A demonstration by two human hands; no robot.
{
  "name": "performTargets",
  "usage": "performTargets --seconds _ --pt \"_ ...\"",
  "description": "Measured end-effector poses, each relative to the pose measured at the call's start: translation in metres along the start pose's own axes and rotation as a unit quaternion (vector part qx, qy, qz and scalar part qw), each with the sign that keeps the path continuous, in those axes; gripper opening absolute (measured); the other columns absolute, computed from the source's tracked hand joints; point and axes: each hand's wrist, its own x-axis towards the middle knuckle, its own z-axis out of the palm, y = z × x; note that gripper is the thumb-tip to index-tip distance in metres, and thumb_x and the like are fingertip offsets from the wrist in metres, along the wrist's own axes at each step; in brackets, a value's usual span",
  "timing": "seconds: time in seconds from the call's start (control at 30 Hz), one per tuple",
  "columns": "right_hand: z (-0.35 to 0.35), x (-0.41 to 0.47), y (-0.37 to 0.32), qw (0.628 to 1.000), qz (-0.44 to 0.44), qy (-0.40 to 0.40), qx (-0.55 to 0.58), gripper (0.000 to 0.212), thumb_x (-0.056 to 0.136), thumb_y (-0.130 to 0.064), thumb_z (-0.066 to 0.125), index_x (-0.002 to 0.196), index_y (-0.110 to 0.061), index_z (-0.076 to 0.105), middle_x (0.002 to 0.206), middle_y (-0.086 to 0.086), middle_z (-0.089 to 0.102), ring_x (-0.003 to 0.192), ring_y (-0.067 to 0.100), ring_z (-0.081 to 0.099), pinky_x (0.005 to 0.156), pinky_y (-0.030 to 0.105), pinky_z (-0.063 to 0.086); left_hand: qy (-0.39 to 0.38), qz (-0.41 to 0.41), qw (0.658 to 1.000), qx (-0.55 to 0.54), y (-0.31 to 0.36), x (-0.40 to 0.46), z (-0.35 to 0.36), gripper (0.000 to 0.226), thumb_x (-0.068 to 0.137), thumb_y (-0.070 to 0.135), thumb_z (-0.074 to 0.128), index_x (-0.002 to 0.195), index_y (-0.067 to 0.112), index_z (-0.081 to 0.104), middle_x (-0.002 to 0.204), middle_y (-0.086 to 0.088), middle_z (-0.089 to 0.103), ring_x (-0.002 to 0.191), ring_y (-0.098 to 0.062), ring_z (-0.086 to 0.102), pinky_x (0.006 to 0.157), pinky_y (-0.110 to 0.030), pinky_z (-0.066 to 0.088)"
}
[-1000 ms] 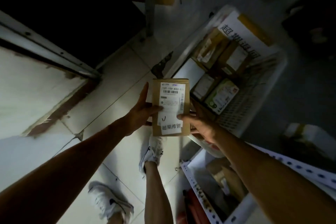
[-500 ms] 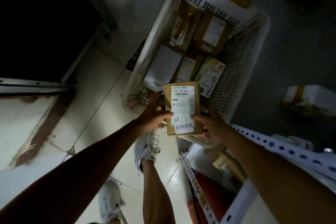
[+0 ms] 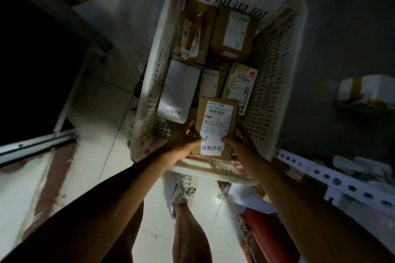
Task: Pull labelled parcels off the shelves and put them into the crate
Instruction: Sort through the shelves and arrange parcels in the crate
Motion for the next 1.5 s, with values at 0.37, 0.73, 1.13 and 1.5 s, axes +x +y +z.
performTargets --seconds 0.37,0.73,1.13,1.5 --pt "0.026 0.107 -0.042 0.993 -0.087 0.07 0.043 0.058 0.098 -0.01 0.062 0.149 -0.028 0.039 0.125 -0.007 0.061 0.104 0.011 0.063 0.073 0.028 0.058 0.028 0.056 0.998 -0.01 0.043 0.119 -0.034 0.069 0.09 -0.011 0.062 0.146 0.027 0.049 0.117 0.01 0.062 0.111 -0.011 0.06 0.09 -0.033 0.057" --pt "0.027 0.177 -0.054 0.983 -0.136 0.12 -0.017 0.059 0.102 -0.022 0.058 0.155 -0.032 0.034 0.145 0.003 0.055 0.123 0.02 0.059 0.096 0.046 0.057 0.141 0.146 0.948 0.245 0.064 0.19 -0.043 0.035 0.089 0.018 0.074 0.124 0.022 0.068 0.118 -0.003 0.072 0.105 -0.024 0.071 0.08 -0.041 0.063" --pt "0.036 0.199 -0.057 0.977 -0.081 0.174 -0.098 0.065 0.101 -0.031 0.058 0.158 -0.035 0.025 0.144 0.005 0.055 0.118 0.026 0.063 0.089 0.047 0.06 0.151 0.116 0.94 0.284 0.075 0.215 -0.041 0.018 0.092 0.027 0.069 0.109 0.02 0.071 0.111 -0.008 0.074 0.108 -0.027 0.068 0.09 -0.031 0.058" --pt "0.039 0.203 -0.064 0.972 -0.058 0.208 -0.097 0.065 0.099 -0.031 0.061 0.157 -0.03 0.031 0.149 0.006 0.051 0.126 0.027 0.059 0.096 0.044 0.057 0.136 0.092 0.942 0.293 0.071 0.221 -0.048 0.03 0.082 0.022 0.082 0.111 0.017 0.075 0.113 -0.003 0.075 0.108 -0.019 0.069 0.095 -0.032 0.057"
